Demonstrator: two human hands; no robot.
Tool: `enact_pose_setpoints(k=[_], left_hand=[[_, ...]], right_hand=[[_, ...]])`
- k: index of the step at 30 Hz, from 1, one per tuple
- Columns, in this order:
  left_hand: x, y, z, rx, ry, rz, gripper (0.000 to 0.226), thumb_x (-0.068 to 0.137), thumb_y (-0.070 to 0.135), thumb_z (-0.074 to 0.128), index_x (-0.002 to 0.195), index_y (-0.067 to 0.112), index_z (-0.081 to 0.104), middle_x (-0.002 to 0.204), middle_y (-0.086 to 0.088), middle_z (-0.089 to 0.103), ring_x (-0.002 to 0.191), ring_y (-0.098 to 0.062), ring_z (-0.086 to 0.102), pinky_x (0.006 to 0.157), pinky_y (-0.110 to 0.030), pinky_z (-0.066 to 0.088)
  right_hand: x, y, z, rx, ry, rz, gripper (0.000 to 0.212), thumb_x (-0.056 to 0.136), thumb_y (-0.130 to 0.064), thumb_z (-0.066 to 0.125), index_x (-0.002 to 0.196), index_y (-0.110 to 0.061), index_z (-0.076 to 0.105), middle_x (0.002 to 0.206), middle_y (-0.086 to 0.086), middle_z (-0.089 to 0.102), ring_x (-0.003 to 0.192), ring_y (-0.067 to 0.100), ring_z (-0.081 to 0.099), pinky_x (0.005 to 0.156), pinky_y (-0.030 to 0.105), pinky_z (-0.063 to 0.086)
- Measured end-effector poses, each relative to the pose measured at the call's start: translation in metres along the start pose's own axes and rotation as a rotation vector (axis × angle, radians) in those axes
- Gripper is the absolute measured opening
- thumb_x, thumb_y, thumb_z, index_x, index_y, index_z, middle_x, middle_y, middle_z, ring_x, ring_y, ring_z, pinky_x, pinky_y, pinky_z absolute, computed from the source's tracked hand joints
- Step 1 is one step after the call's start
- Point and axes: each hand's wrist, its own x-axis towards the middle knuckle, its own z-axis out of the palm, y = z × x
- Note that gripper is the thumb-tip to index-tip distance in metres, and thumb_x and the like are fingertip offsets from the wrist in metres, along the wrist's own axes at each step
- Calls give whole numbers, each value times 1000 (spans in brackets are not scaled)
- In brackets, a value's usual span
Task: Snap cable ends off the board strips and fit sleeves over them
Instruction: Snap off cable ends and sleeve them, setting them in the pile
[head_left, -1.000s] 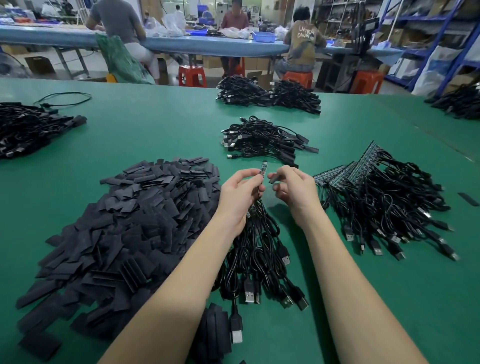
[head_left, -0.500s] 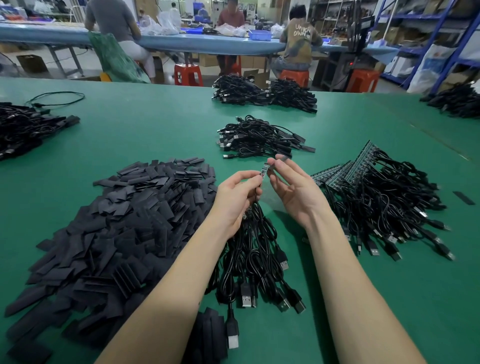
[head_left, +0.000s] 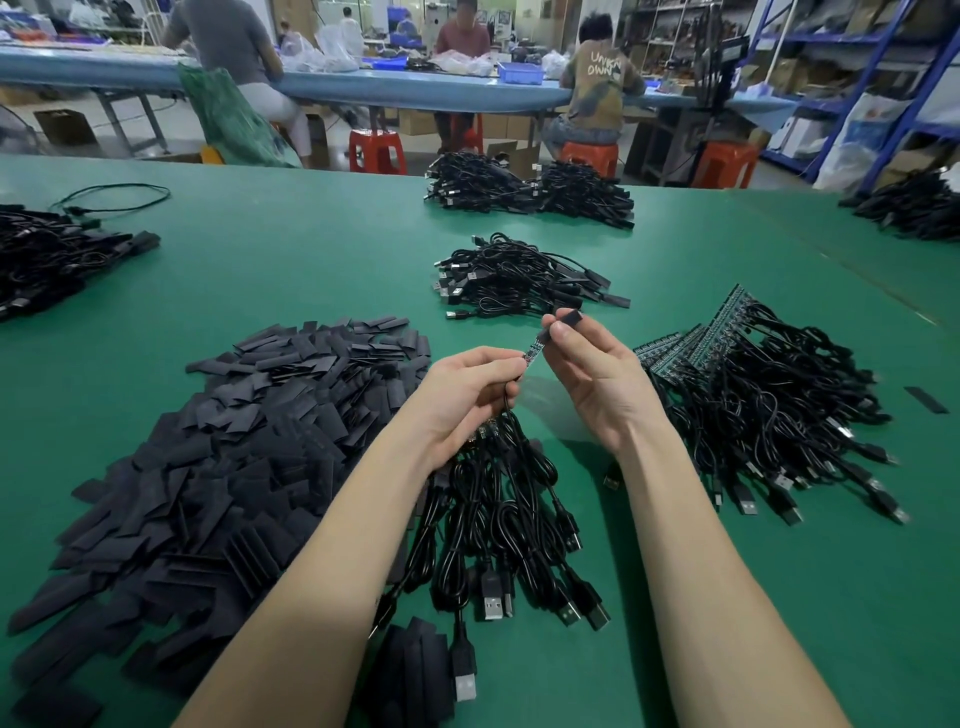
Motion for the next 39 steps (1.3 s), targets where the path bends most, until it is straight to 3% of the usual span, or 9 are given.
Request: enact_pose_setpoints(k=[8,12,20,24,26,29,30,34,39], left_hand=[[-6,18,-19,214,-178,32,11,89,4,70,90,13,75,77,-4,63,65,-11,57,71,-22,53],[-8,20,-26,241,-240,46,17,89,3,69,101,15,65,74,-1,63,64,-11,56,77,-27,51],[-12,23,-32,317,-271,56,19,91,1,67,96,14,54,74,0,67,65,-13,55,65,-18,50],[-14,27,-34,357,-320,52,19,91,1,67,95,14,54,75,0,67,64,-12,55,67,-19,50],[-14,26,-32,309,-285,57,18,90,2,67,92,14,54,72,-1,64,64,-13,55,75,-25,50],[-13,22,-29,225,-228,56,19,89,2,67,90,13,53,72,-2,61,60,-12,55,99,-48,46],[-14,22,-29,207,-225,53,20,87,4,69,89,14,52,72,-2,61,60,-11,55,100,-48,46],[-16,25,-32,197,-262,49,25,78,13,73,88,15,50,70,3,64,60,-9,56,75,-23,54],[-14,24,-33,293,-248,71,23,83,10,73,87,16,52,68,0,63,63,-12,56,74,-24,51]], right_hand=[[-4,-8,-8,-88,-160,158,16,78,-6,70,83,-17,81,95,4,77,85,10,73,74,17,57],[-7,-10,-10,-106,-226,201,20,79,-4,67,84,-17,81,95,4,78,85,11,74,74,19,58],[-10,-23,-14,-291,-344,195,20,78,0,69,86,-14,79,97,11,75,88,15,73,76,22,59],[-12,-26,-15,-332,-421,194,21,79,3,68,88,-14,77,100,11,75,90,16,72,82,24,58],[-14,-21,-12,-299,-398,133,24,78,4,68,84,-18,77,100,9,76,91,15,72,84,25,57],[-13,-11,-6,-249,-356,44,20,77,2,68,86,-15,74,100,7,76,90,13,72,83,24,57],[-12,-9,-5,-241,-354,28,19,77,2,69,88,-13,71,100,7,76,90,13,71,84,24,57],[-11,-9,-5,-283,-382,1,20,78,2,70,92,-12,68,103,8,75,93,15,70,86,26,56],[-10,-10,0,-391,-393,67,19,74,-3,76,90,-12,71,102,16,75,90,22,70,83,29,58]])
